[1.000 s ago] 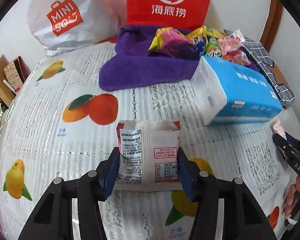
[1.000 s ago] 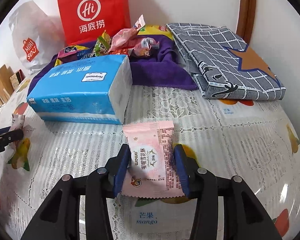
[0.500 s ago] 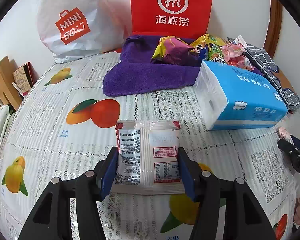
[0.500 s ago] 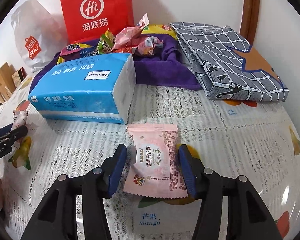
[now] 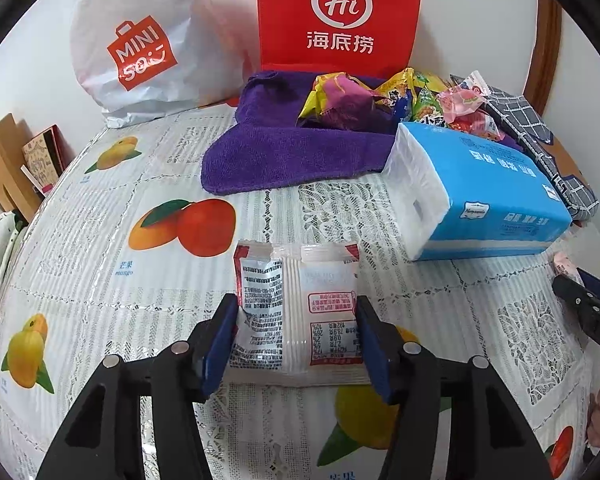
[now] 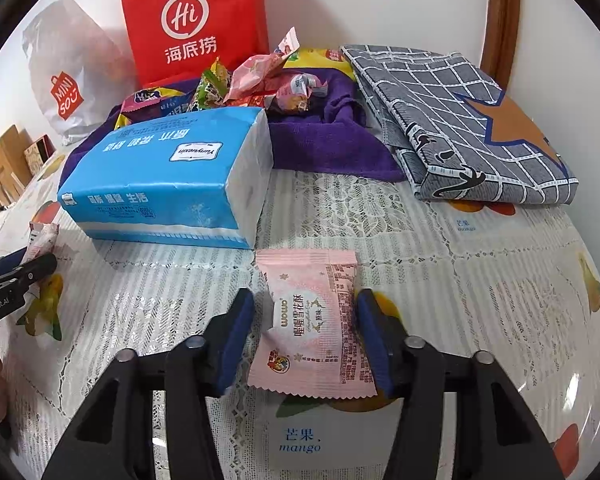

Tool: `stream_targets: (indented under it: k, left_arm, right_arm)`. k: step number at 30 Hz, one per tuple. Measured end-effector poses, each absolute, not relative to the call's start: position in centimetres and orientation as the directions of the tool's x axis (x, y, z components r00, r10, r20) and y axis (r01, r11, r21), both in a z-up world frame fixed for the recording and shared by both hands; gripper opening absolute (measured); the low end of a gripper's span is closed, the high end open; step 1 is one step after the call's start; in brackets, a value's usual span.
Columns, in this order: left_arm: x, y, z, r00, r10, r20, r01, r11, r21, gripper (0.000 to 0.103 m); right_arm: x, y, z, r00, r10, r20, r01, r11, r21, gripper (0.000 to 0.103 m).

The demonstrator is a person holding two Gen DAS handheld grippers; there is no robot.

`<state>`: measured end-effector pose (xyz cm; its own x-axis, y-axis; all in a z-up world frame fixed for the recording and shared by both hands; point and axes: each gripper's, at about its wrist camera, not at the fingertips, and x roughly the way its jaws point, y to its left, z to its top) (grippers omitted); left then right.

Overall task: Organize snacks
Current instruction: 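Lift both held packets off the sheet and hold them up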

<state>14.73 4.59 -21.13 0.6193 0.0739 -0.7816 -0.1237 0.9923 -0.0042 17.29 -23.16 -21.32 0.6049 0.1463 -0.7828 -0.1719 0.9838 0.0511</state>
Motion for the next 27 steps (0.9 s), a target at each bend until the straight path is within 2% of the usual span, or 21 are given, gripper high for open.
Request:
stream_targets:
  k: [2, 10, 27]
  left_arm:
    - [14.7, 4.7, -21.1, 0.618, 0.068, -0.784, -0.124, 0.992, -0.012, 0.053]
    - [13.8, 4.7, -20.4, 0.595, -0.048, -0.802, -0.085, 0.989, -0.123, 0.052]
    - [12.2, 4.7, -19.6, 0.589, -0.064, -0.806, -0.100, 0.983, -0.152, 0.052]
  right_arm:
    - [17.3, -23.4, -21.3, 0.606, 0.156, -0.780, -0.167, 0.984, 0.067, 0.044]
    - [17.2, -23.8, -21.1, 0.613, 0.160, -0.774, -0.146, 0.985, 0.088, 0.037]
    - [15.8, -24.1, -20.2, 0.636, 0.168, -0.753, -0.138, 0.985, 0.103, 0.035]
